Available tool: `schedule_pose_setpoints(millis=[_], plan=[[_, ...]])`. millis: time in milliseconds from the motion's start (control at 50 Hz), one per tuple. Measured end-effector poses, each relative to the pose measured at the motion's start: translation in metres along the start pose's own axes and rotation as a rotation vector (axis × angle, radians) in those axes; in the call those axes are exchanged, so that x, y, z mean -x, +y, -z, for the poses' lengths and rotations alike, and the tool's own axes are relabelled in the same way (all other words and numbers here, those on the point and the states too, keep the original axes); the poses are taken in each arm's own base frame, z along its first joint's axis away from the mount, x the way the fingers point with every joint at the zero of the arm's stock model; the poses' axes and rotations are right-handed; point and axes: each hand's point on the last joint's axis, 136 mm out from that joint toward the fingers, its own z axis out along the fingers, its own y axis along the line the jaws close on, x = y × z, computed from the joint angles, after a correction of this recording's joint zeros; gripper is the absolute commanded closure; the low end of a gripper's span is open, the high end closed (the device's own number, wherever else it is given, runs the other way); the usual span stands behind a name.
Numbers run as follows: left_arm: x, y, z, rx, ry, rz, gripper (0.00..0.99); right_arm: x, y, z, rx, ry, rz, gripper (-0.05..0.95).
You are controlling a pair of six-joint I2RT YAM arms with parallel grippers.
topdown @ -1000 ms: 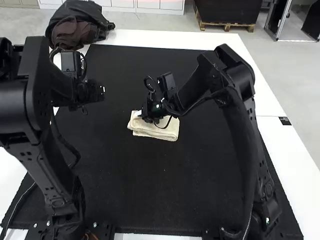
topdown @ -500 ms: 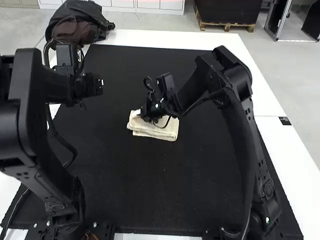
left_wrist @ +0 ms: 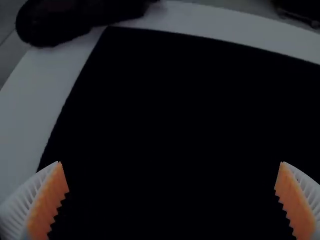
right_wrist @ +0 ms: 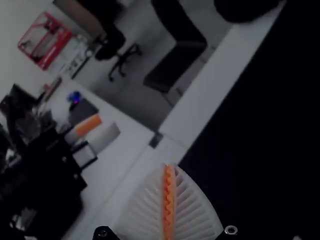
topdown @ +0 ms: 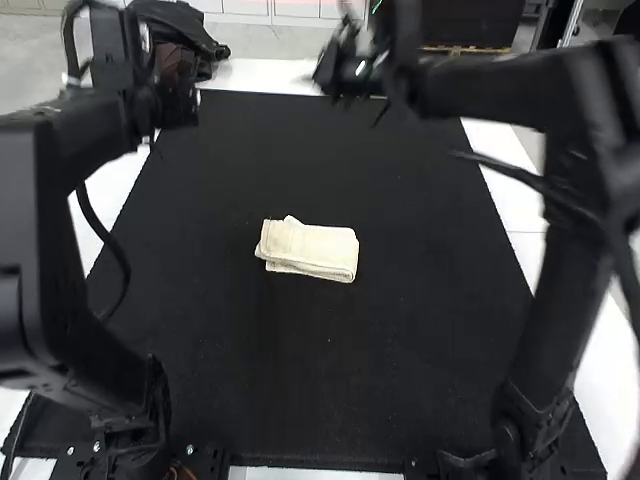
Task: Fold the towel.
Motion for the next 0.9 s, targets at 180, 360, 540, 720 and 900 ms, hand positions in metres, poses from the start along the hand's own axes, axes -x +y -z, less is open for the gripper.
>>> schedule_pose_setpoints(millis=[180, 360, 540, 720, 900], plan=[[0.061, -0.039, 0.035, -0.08, -0.134, -0.034, 0.028, 0.084, 0.058, 0.091, -0.034, -0.219, 0.133, -0.02], [0.122, -0.058, 0.104, -0.118, -0.335, -0.044, 0.028, 0.131, 0.109, 0.192, -0.11, -0.428, 0.288, -0.02], [0.17, -0.054, 0.201, -0.12, -0.603, -0.035, 0.028, 0.134, 0.134, 0.284, -0.262, -0.622, 0.436, -0.02], [0.176, -0.048, 0.292, -0.126, -0.802, -0.025, 0.028, 0.088, 0.156, 0.352, -0.373, -0.767, 0.532, -0.02], [0.144, -0.042, 0.33, -0.128, -0.872, -0.021, 0.028, 0.025, 0.223, 0.412, -0.359, -0.958, 0.68, -0.02]])
